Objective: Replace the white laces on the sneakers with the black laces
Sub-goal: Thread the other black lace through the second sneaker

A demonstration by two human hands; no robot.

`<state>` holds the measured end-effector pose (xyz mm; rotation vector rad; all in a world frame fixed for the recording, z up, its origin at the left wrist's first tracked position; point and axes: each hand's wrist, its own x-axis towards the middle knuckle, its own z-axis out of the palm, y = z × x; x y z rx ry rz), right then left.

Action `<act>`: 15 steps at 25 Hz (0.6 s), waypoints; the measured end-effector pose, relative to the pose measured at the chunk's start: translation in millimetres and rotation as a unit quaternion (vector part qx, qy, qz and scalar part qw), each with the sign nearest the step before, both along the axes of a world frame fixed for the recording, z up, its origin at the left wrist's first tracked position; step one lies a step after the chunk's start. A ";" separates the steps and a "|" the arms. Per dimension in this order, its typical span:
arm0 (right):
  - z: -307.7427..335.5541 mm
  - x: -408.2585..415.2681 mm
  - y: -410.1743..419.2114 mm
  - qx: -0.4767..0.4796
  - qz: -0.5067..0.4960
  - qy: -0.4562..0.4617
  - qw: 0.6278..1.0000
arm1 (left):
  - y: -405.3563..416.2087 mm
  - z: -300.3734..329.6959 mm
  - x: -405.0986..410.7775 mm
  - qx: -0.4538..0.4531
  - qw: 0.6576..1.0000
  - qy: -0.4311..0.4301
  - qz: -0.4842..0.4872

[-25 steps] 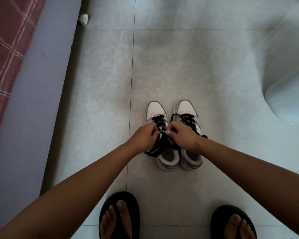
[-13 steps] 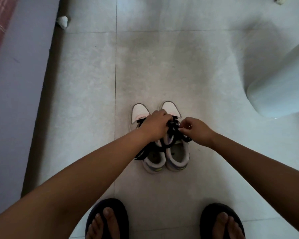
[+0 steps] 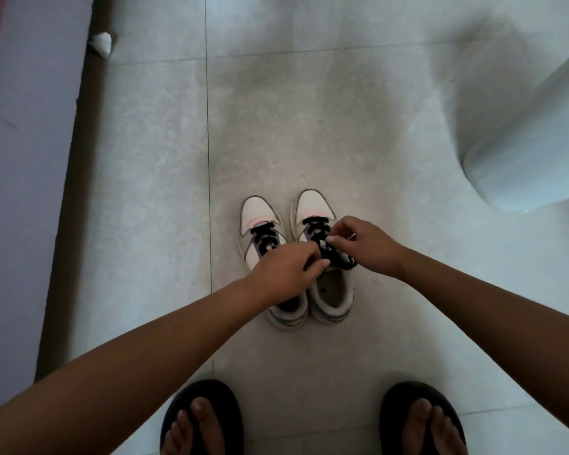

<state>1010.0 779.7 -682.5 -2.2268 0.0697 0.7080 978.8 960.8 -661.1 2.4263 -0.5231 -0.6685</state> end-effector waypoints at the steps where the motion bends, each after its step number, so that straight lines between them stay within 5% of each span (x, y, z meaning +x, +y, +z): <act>1: 3.3 -2.5 -2.2 0.009 0.022 0.031 0.999 | -5.9 -2.3 -0.7 0.022 0.999 -0.003 0.025; 4: 11.8 -9.9 -8.6 -0.024 0.137 0.087 0.986 | -23.6 -14.6 -0.8 0.115 0.992 -0.035 0.029; 8: 7.3 -19.1 2.5 -0.122 0.182 -0.039 0.975 | -36.2 -22.1 5.6 0.175 0.982 -0.067 0.035; 11: -2.7 -29.4 7.0 -0.169 0.204 -0.120 0.957 | -35.5 -22.5 6.9 0.144 0.987 -0.060 0.033; 15: -7.2 -39.7 -4.0 -0.098 0.165 -0.156 0.969 | -25.8 -23.3 1.1 0.109 0.991 -0.069 0.024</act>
